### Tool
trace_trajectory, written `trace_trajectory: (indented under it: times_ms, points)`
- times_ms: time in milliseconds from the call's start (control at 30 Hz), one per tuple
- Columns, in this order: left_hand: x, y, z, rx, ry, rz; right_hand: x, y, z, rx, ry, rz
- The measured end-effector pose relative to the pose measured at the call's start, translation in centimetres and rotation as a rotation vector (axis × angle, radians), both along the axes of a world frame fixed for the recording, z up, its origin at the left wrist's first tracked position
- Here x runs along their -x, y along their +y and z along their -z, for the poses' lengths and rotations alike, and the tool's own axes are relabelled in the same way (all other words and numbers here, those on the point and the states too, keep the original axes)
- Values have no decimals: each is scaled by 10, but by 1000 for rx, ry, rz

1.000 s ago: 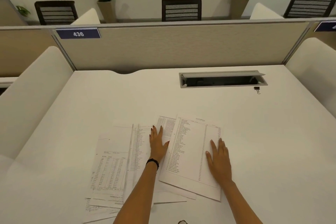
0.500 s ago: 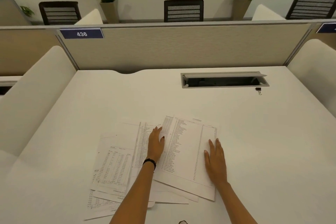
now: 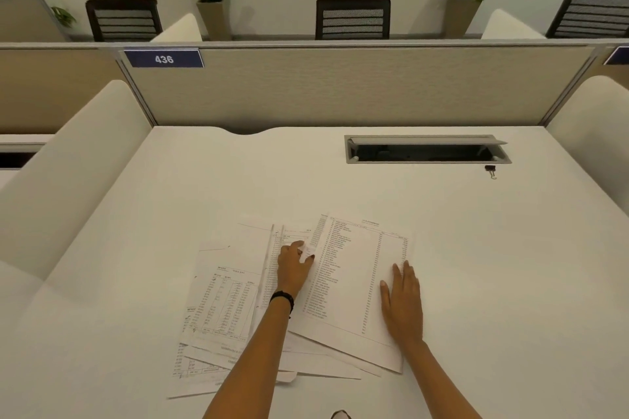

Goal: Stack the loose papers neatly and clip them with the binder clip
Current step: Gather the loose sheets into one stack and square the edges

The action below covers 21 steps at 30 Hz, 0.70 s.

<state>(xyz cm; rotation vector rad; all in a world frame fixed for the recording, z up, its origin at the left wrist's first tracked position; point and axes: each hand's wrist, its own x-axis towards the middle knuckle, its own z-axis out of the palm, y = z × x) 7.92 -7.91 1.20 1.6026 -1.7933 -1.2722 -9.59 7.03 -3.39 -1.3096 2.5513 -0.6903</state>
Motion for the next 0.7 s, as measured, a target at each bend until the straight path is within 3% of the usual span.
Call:
trace_trajectory:
  times_ms: [233,367,533,700]
  points:
    - [8,14,0,-38,138,-40,-2,3,0,54,-95,-34]
    - [1,21,-2,78,104,-83,2,6,-4,166,-228,23]
    - [-16,14,4,247,-107,-141,9,6,-5,128,-174,18]
    - [-23,14,10,130,-82,-163,2,5,-4,45,-36,-54]
